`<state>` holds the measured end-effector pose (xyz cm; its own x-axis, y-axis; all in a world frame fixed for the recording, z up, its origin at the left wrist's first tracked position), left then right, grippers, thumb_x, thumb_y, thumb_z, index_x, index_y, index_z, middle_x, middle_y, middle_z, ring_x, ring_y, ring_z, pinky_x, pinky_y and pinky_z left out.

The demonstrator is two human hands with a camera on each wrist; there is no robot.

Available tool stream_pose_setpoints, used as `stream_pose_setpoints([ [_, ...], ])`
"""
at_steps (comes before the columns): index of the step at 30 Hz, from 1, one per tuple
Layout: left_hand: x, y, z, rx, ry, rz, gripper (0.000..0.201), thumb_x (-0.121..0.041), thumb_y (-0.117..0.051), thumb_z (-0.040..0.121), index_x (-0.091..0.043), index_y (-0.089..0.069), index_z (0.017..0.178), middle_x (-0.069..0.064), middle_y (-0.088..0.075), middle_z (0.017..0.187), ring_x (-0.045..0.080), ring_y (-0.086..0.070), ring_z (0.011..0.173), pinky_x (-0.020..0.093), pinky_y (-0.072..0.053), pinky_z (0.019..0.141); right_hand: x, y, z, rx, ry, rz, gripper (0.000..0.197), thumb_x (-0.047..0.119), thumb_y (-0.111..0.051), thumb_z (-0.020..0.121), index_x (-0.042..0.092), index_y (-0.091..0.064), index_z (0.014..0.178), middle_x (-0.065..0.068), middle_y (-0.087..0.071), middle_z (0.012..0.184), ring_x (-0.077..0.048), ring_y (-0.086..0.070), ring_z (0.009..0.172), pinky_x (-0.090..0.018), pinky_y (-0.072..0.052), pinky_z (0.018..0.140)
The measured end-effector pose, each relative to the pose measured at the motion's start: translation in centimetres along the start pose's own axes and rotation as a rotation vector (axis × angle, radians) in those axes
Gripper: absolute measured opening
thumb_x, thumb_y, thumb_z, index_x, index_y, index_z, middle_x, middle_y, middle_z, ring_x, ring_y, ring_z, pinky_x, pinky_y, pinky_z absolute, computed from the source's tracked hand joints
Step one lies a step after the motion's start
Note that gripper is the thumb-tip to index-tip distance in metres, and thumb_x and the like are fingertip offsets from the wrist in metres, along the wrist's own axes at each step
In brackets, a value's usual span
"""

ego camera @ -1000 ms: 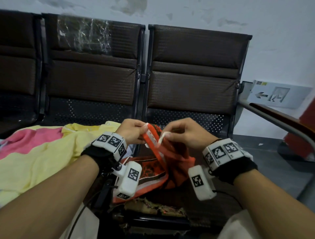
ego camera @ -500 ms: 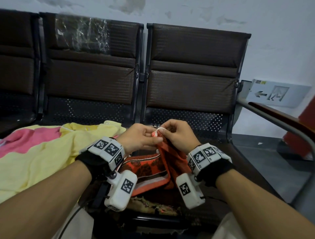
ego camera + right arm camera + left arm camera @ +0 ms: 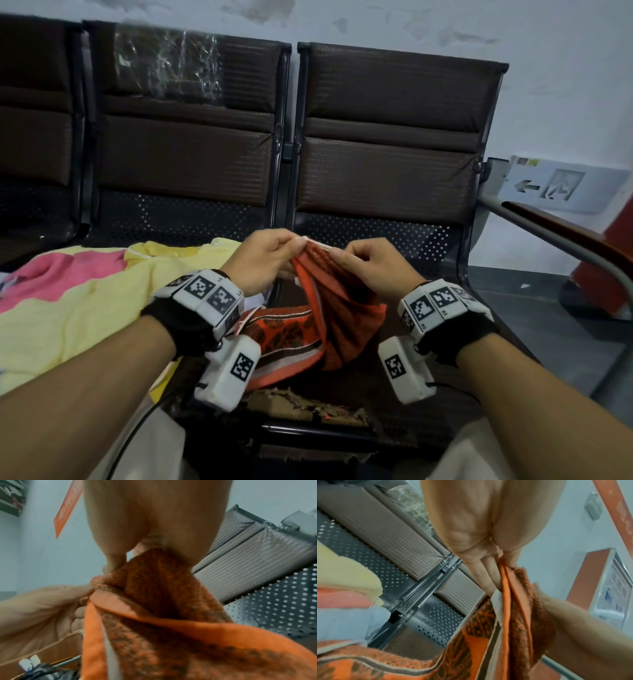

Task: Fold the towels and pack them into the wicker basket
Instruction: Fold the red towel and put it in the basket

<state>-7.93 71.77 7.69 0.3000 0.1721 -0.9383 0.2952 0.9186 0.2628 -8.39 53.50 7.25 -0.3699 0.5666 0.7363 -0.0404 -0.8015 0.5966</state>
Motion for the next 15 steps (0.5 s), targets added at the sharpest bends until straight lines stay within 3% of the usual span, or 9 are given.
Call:
stream_pose_setpoints([
  [2,-0.1,0.9,0.2,-0.107,0.007,-0.07,0.023,-0.015,-0.043,0.099,-0.004,-0.062,0.093,0.014,-0.065,0.081,0.023,-0.065,0.071,0.03,-0.056,0.067,-0.6,0.3,-0.3,0.057,-0.01,-0.073,0.047,0.053,-0.059,0.086,0.022,-0.053,0.05,0.013,-0.046,0.047,0.0,-0.043,0.048,-0.023,-0.036,0.053],
  [4,-0.4,2.1,0.2,-0.247,0.047,-0.173,0.026,-0.014,-0.039,0.1,-0.01,-0.06,0.086,0.011,-0.06,0.077,0.019,-0.059,0.066,0.024,-0.053,0.059,-1.2,0.8,-0.9,0.111,-0.017,-0.251,0.045,0.059,-0.059,0.082,0.026,-0.057,0.051,0.011,-0.051,0.046,0.0,-0.046,0.046,-0.02,-0.037,0.05],
  [6,-0.6,3.3,0.1,-0.342,0.099,-0.316,0.026,-0.014,-0.038,0.1,-0.012,-0.059,0.084,0.008,-0.056,0.077,0.016,-0.055,0.063,0.021,-0.048,0.051,-1.7,1.8,-1.3,0.118,-0.015,-0.463,0.053,0.064,-0.06,0.077,0.018,-0.058,0.053,0.003,-0.054,0.049,-0.005,-0.051,0.048,-0.025,-0.039,0.051],
  [8,-0.6,3.8,-0.2,-0.327,0.166,-0.478,0.025,-0.019,-0.038,0.1,-0.013,-0.058,0.087,0.006,-0.055,0.078,0.015,-0.053,0.065,0.023,-0.048,0.056,-1.8,3.0,-1.4,0.056,0.011,-0.561,0.06,0.067,-0.061,0.073,0.01,-0.054,0.052,0.001,-0.051,0.047,-0.009,-0.05,0.047,-0.024,-0.036,0.05],
  [11,-0.3,3.9,-0.6,-0.225,0.242,-0.654,0.028,-0.027,-0.037,0.1,-0.01,-0.059,0.094,0.004,-0.057,0.082,0.016,-0.054,0.075,0.034,-0.049,0.077,-2.1,3.5,-1.9,0.096,0.032,-0.653,0.059,0.076,-0.053,0.068,0.02,-0.055,0.049,0.006,-0.051,0.044,-0.003,-0.049,0.047,-0.017,-0.03,0.05],
  [13,-0.1,4.3,-0.8,-0.243,0.256,-0.729,0.031,-0.028,-0.036,0.101,-0.007,-0.059,0.093,0.004,-0.057,0.081,0.014,-0.054,0.074,0.032,-0.051,0.073,-3.2,2.9,-2.6,0.247,-0.048,-0.788,0.07,0.088,-0.035,0.061,0.022,-0.057,0.052,0.008,-0.054,0.048,-0.002,-0.052,0.051,-0.018,-0.03,0.052],
  [15,0.2,5.0,-1.0,-0.32,0.277,-0.785,0.03,-0.024,-0.037,0.101,-0.007,-0.057,0.088,0.001,-0.061,0.07,0.01,-0.06,0.062,0.024,-0.055,0.058,-4.6,2.6,-3.3,0.373,-0.163,-0.905,0.085,0.094,-0.02,0.056,0.02,-0.061,0.061,0.01,-0.059,0.056,-0.005,-0.056,0.058,-0.021,-0.032,0.057],
])
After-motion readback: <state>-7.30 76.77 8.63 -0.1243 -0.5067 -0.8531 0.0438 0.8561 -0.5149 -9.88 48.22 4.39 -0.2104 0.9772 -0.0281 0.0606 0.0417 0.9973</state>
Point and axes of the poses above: each hand's wrist, its own z-axis towards the middle knuckle, its own y-axis out of the back of the hand, x = y × z, the point moved 5 cm from there along z, towards the middle knuckle
